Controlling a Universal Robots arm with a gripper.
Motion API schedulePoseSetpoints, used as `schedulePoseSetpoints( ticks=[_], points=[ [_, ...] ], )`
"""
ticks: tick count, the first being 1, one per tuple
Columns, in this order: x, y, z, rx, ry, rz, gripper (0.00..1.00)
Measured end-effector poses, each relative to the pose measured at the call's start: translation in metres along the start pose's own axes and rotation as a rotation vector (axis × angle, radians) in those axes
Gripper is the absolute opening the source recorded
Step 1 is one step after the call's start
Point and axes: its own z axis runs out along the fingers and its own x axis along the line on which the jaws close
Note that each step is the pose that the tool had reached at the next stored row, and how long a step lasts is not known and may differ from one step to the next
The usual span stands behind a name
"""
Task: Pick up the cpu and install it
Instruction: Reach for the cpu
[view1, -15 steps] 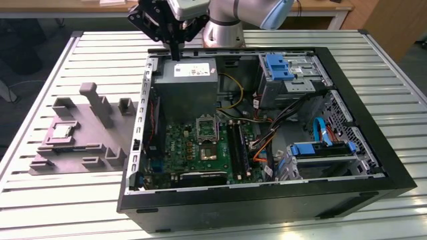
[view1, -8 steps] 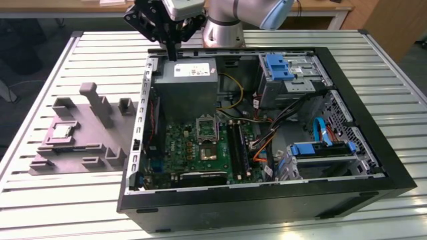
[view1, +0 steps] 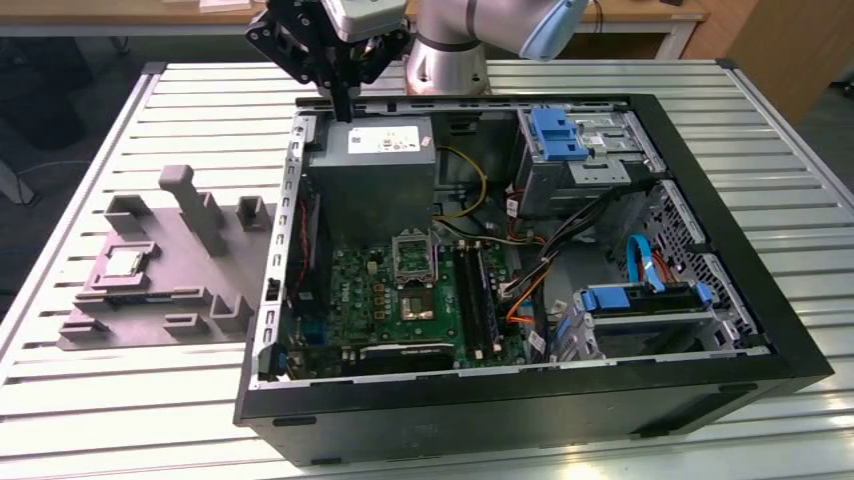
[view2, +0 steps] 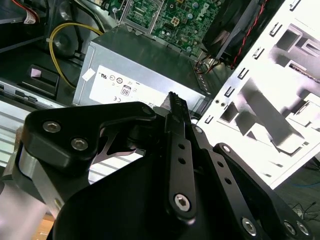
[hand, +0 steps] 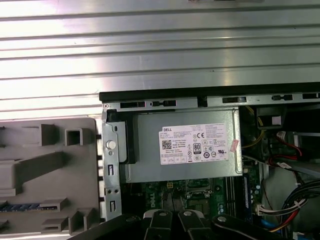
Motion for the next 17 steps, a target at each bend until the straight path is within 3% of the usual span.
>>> schedulePoseSetpoints(
  ticks=[17],
  points=[
    [0.0038, -0.0003, 0.0002, 0.0, 0.0, 0.0, 0.11]
  ],
)
